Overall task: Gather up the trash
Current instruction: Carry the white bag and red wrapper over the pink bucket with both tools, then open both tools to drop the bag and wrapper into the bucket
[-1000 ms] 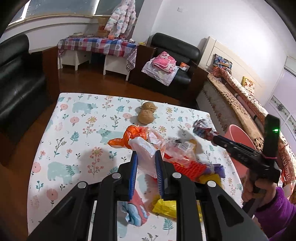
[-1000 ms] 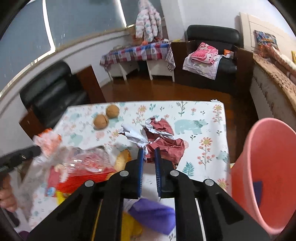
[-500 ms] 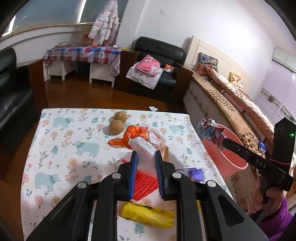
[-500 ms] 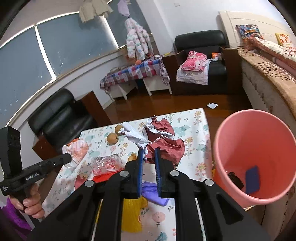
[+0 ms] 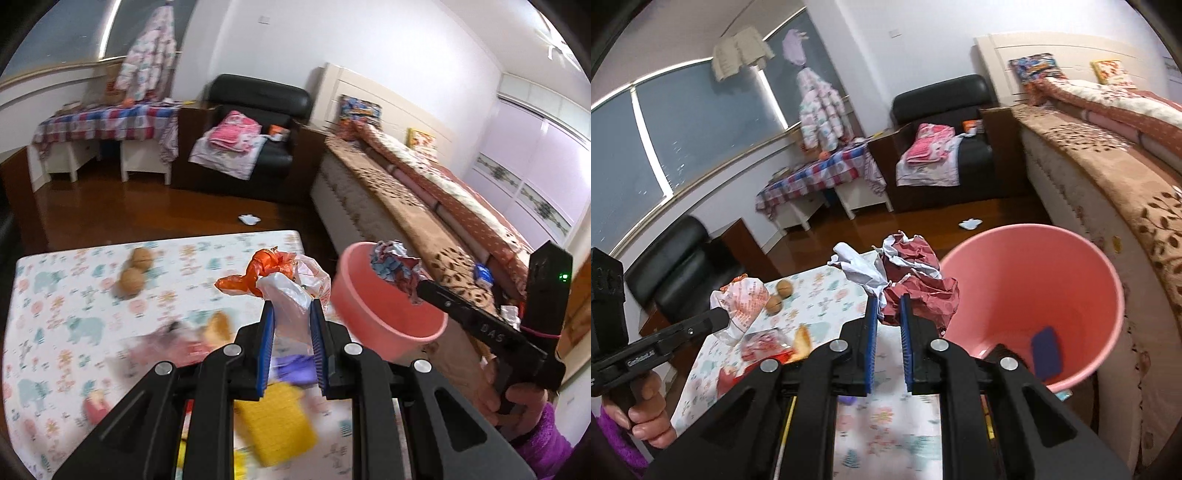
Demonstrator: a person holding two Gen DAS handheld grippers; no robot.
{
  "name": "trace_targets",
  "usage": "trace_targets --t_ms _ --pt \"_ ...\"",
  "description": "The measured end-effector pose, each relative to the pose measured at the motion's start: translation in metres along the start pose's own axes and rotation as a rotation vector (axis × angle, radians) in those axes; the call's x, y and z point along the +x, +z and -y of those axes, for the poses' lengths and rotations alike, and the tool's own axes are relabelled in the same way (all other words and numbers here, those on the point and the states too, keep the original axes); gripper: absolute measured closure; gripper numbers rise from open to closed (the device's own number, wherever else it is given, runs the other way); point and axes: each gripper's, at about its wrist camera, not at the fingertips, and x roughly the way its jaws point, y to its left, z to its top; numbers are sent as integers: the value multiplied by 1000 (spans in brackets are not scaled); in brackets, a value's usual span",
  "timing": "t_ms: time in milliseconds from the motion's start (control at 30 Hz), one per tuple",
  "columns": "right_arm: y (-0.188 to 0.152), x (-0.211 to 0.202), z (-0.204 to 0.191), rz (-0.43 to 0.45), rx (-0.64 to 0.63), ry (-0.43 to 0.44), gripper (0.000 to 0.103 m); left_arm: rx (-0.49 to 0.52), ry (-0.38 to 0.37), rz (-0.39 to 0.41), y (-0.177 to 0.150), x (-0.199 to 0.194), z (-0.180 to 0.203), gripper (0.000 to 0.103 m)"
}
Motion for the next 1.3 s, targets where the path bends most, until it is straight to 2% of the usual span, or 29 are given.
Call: trace_targets --t_ms 200,433,633,833,1000,1100,1167,1267,1300 --pt "-2 -8 35 11 63 -62 91 55 -80 -13 7 25 44 85" --pt "-8 -7 62 1 108 -96 91 122 -168 -55 9 63 92 84" --pt "-14 1 79 -22 132 -113 91 169 -164 -110 3 105 116 84" --pt "-18 6 88 -37 142 -129 90 175 -167 -160 -2 136 124 83" --pt "-18 9 88 -48 149 -152 90 170 -167 -166 -4 143 123 82" --pt "-17 11 88 -51 145 -181 89 170 -167 -163 -4 143 120 68" --pt "-17 12 87 -56 144 -190 88 161 -168 -158 -3 140 118 68" --pt "-17 11 87 -52 149 -190 71 151 -168 -146 0 134 113 66" --pt "-16 10 86 -47 151 -188 70 143 -168 -142 1 131 111 65"
